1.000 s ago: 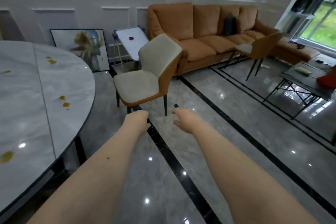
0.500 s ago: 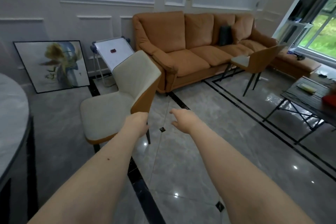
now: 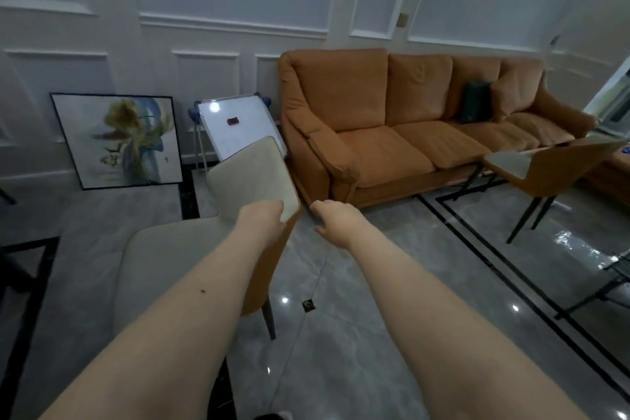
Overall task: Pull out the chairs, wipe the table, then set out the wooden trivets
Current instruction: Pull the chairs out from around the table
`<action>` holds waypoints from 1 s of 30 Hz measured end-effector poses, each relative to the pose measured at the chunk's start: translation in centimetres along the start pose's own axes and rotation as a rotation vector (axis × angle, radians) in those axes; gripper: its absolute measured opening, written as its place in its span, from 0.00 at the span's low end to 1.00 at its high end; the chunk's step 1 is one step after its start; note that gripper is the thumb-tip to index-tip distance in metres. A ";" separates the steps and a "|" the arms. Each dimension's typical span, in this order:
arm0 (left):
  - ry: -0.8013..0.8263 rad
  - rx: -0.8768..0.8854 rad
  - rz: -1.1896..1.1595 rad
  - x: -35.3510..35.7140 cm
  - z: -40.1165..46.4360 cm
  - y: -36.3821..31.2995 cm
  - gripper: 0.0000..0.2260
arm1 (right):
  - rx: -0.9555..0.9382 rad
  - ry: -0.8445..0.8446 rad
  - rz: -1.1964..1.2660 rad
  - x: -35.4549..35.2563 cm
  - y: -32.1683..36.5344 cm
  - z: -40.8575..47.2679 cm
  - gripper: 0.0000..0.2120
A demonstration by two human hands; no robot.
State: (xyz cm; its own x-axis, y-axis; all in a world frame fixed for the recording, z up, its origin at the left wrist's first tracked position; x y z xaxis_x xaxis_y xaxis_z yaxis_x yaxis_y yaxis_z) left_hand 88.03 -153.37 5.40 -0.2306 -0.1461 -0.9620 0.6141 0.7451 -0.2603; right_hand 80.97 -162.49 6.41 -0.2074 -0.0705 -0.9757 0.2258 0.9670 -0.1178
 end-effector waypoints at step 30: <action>-0.064 -1.029 -0.399 4.5 25.7 10.4 0.18 | -1.008 0.095 -0.296 -0.5 -1.2 37.4 0.30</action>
State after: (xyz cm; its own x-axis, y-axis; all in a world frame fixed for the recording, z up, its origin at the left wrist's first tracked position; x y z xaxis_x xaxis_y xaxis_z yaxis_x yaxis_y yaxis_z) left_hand 112.74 -162.99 -3.74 -0.2150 -0.5079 -0.8341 -0.4237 0.8180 -0.3889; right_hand 116.45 -172.74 0.17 -0.2085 -0.3594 -0.9096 -0.7327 0.6734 -0.0981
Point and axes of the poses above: each hand's wrist, its own z-axis towards the middle knuckle, its own x-axis out of the palm, y = z × x, the point moved 10 cm from there along z, towards the middle knuckle, and after that the axes turned 8 degrees about -z, right-handed, at the moved point
